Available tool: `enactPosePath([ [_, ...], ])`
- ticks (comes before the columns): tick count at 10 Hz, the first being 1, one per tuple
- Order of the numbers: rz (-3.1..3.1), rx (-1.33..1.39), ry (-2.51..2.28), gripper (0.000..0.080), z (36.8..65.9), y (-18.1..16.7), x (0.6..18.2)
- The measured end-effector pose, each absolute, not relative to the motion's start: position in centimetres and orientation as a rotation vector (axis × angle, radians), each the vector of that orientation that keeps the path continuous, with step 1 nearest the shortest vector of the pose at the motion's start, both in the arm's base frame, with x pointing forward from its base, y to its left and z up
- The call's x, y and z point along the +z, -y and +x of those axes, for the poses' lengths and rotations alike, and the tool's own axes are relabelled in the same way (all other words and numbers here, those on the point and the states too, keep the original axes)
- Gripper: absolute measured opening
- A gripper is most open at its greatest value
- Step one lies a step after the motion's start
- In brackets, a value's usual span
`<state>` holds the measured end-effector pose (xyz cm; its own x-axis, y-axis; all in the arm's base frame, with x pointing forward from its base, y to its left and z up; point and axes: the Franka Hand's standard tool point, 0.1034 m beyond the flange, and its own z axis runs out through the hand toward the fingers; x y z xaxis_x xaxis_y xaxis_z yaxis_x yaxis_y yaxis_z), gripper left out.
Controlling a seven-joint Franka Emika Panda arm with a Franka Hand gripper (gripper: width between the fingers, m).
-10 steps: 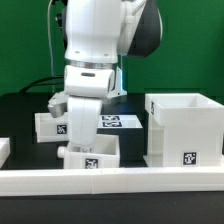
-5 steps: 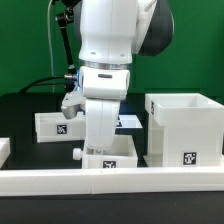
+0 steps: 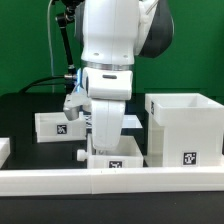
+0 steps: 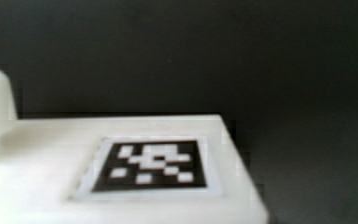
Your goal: Assemble drawer
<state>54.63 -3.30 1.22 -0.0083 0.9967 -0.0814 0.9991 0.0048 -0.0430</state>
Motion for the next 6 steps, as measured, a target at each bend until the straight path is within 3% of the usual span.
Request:
enactPosePath([
  [6, 2.249, -0.126, -2.140, 0.0041, 54.73, 2.78, 1.39],
])
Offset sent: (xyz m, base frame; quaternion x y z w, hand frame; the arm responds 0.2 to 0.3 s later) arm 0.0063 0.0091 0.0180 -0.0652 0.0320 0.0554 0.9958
